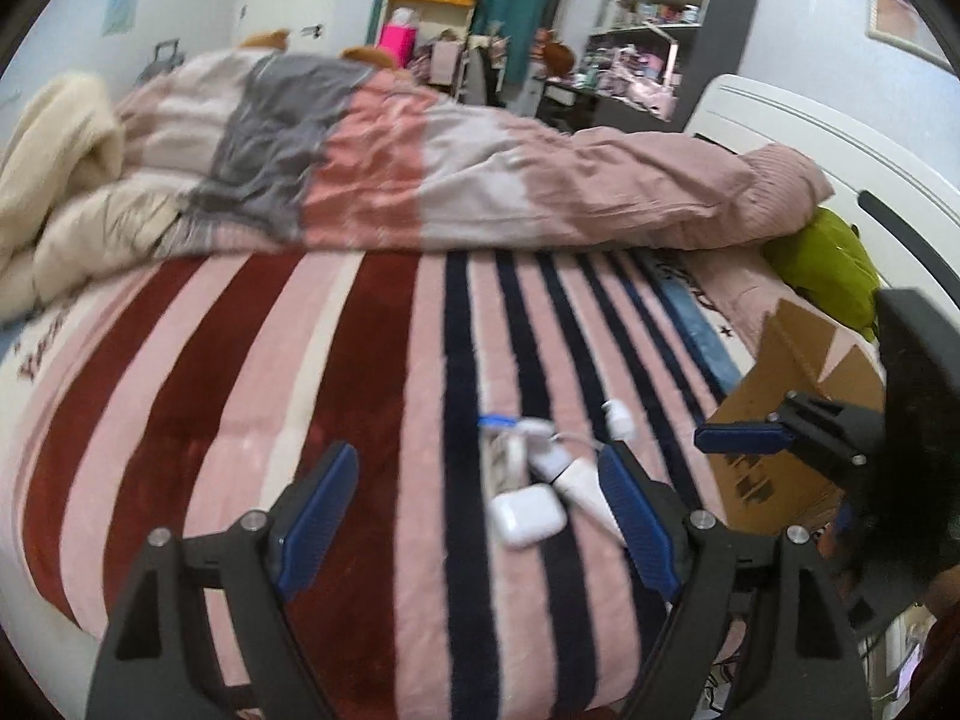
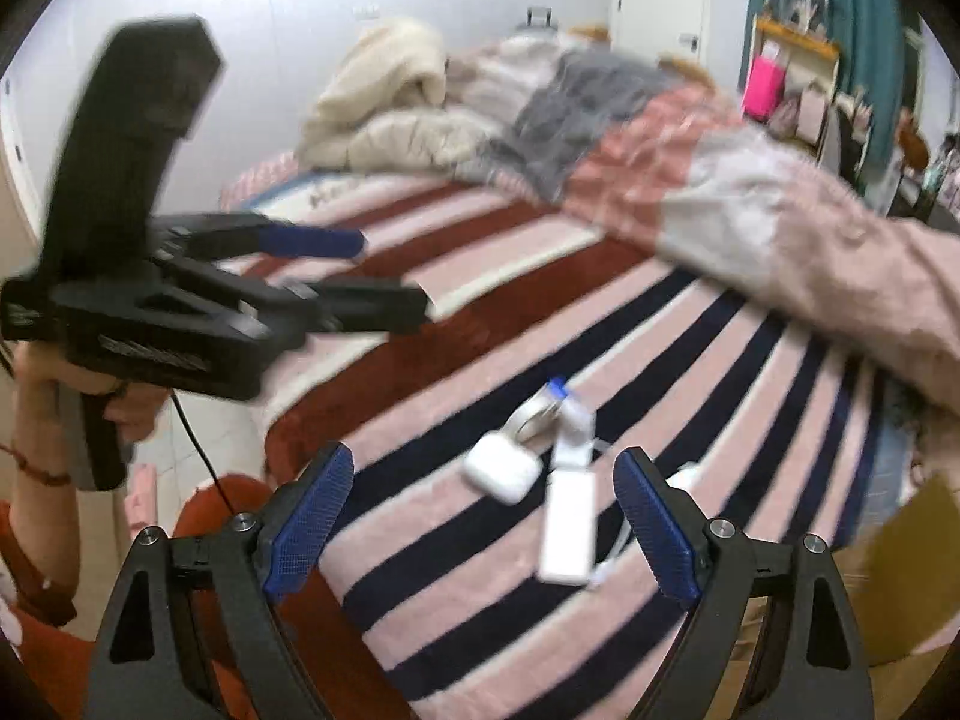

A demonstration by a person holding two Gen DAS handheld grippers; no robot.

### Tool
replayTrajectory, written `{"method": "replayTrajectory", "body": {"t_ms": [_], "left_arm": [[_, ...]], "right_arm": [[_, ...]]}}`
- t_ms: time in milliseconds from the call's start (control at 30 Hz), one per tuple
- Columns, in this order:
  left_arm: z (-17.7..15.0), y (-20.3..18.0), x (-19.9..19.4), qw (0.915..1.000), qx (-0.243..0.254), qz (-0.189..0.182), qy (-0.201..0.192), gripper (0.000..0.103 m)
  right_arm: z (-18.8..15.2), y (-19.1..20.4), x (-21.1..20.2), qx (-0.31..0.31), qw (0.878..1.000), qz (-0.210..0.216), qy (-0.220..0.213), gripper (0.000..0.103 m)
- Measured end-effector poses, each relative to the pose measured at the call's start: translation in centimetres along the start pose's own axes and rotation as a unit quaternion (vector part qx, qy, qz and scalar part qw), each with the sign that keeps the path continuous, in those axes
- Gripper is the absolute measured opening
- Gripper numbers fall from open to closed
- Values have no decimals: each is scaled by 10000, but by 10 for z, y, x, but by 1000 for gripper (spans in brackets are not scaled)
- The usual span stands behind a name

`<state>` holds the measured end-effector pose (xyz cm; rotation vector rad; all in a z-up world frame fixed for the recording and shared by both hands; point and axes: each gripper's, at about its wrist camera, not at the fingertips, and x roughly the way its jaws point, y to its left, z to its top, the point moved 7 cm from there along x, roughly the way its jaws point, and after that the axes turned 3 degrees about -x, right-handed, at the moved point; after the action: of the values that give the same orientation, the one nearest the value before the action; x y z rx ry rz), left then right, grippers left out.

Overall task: Organize rigid objects
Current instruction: 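Grasp the white power bank with the right gripper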

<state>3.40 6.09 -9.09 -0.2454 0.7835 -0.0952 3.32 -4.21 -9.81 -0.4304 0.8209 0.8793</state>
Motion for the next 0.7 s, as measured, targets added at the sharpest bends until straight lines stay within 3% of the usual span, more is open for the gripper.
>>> {"method": "replayTrajectory", "body": {"t_ms": [167,233,333,500,600,700], "left_arm": [[-19,19,13,9995,-251,-177,62,80],[-23,21,18,9994,-282,-203,88,80],[-25,21,22,9993,-284,-218,114,80],[-27,22,26,9990,-307,-290,139,80],[-26,19,25,9990,-293,-318,135,80],[-25,17,24,9991,-251,-300,141,80]], "right_arm": [[-24,-16,45,444,9981,9,425,81],[-36,-24,60,480,9968,-197,615,65],[-48,-36,77,581,9940,-411,836,52],[-56,-45,91,427,9908,-736,1052,48],[-63,-50,97,568,9873,-717,1302,38],[-65,-52,97,657,9872,-671,1285,31]]}}
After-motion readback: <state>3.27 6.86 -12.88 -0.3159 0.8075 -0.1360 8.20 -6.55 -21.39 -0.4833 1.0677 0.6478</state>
